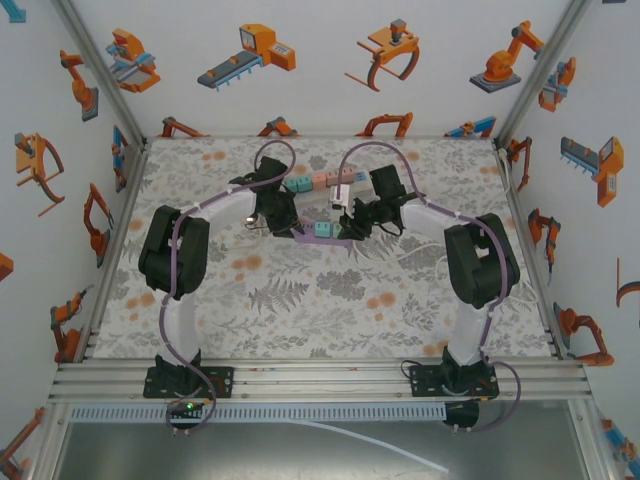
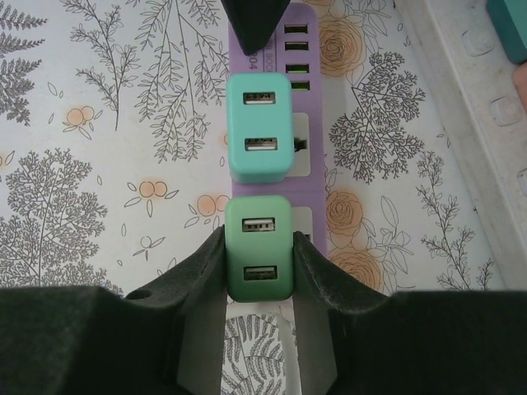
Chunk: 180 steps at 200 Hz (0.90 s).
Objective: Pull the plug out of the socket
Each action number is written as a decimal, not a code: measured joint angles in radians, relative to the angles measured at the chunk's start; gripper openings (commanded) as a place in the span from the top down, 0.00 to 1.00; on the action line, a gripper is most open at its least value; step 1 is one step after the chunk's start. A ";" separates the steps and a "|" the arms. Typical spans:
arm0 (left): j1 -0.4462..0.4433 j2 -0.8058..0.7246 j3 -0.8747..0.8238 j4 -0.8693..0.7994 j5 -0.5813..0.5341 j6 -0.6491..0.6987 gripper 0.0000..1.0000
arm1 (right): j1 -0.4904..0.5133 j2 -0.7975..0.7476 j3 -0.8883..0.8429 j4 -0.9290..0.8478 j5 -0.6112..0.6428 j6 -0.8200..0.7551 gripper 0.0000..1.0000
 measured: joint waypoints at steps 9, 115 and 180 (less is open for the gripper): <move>0.000 -0.002 -0.003 0.001 -0.001 -0.004 0.65 | 0.000 0.000 0.000 -0.001 -0.001 0.000 0.82; -0.004 -0.010 -0.009 -0.004 -0.034 -0.033 0.67 | -0.028 -0.021 0.000 0.014 -0.079 0.021 0.84; -0.007 -0.012 -0.009 -0.005 -0.043 -0.033 0.66 | -0.028 -0.038 -0.014 0.055 -0.097 0.028 0.86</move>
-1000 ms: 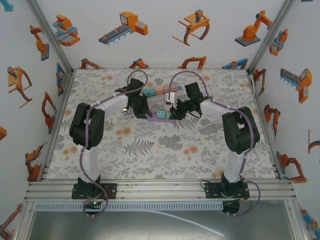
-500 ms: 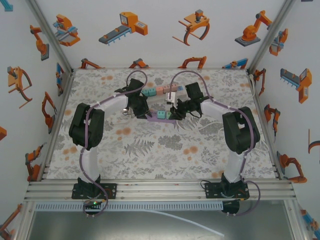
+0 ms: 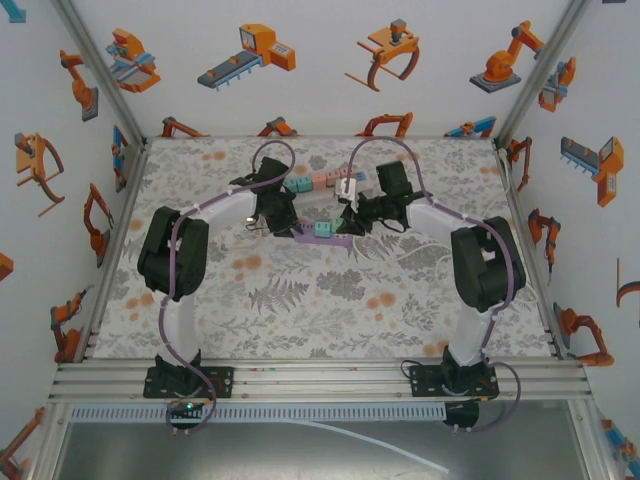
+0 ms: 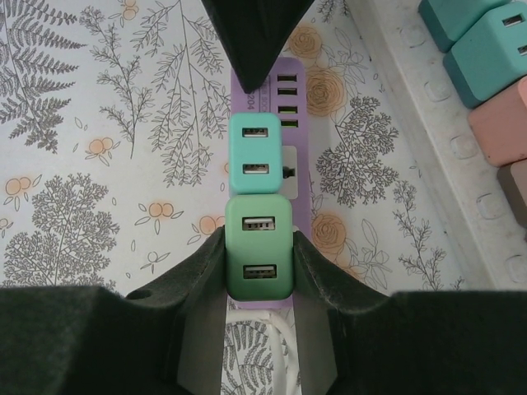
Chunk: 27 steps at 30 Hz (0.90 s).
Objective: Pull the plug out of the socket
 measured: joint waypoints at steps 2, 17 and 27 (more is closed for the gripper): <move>0.000 -0.001 0.000 -0.002 -0.002 0.000 0.64 | 0.000 0.000 0.000 0.003 0.000 0.001 0.87; 0.000 -0.022 0.000 -0.065 -0.055 0.030 0.50 | -0.009 -0.183 -0.144 0.232 0.023 0.243 0.88; 0.002 -0.185 -0.056 -0.090 -0.080 0.111 0.31 | -0.060 -0.338 -0.205 0.459 0.125 0.706 0.89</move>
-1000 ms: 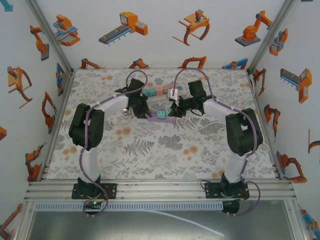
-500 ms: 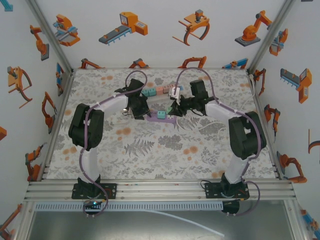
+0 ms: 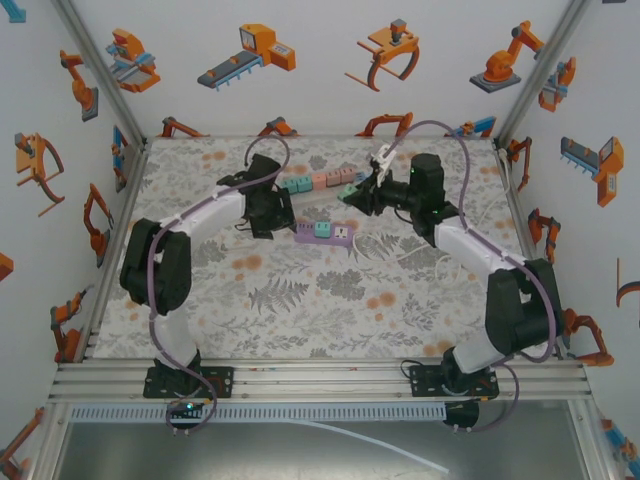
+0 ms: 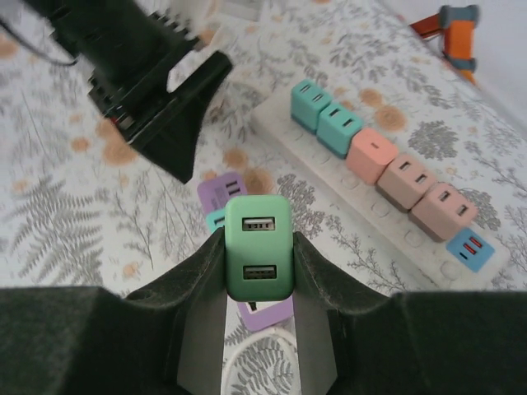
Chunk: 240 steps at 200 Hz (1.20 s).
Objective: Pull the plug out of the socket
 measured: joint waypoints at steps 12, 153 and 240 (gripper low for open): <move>0.000 -0.071 -0.021 0.016 0.012 0.016 0.23 | -0.014 -0.021 -0.003 0.020 0.024 0.090 0.89; -0.004 -0.457 -0.227 0.288 0.391 0.184 0.03 | -0.279 0.152 -0.021 0.016 0.230 0.947 0.90; -0.022 -0.553 -0.300 0.338 0.435 0.203 0.03 | -0.286 0.455 0.101 0.030 0.247 0.986 0.80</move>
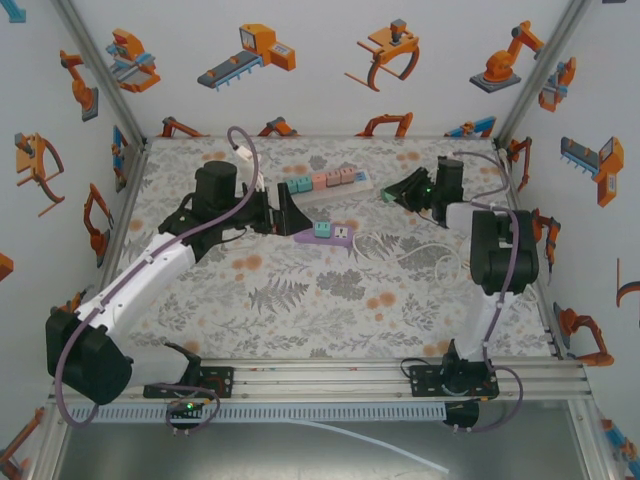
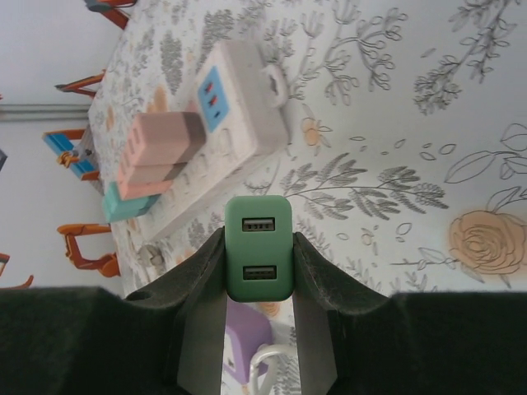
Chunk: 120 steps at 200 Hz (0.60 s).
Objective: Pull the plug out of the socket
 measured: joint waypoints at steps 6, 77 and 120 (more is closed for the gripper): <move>0.000 -0.002 0.000 -0.001 -0.002 0.003 0.03 | 0.000 0.009 0.000 0.000 0.002 0.000 0.79; -0.001 -0.006 0.000 -0.023 -0.035 0.003 0.03 | 0.000 0.055 0.000 -0.007 0.019 -0.020 0.58; -0.001 -0.002 0.000 -0.051 -0.074 0.003 0.03 | 0.000 0.055 -0.005 -0.022 0.023 -0.032 0.52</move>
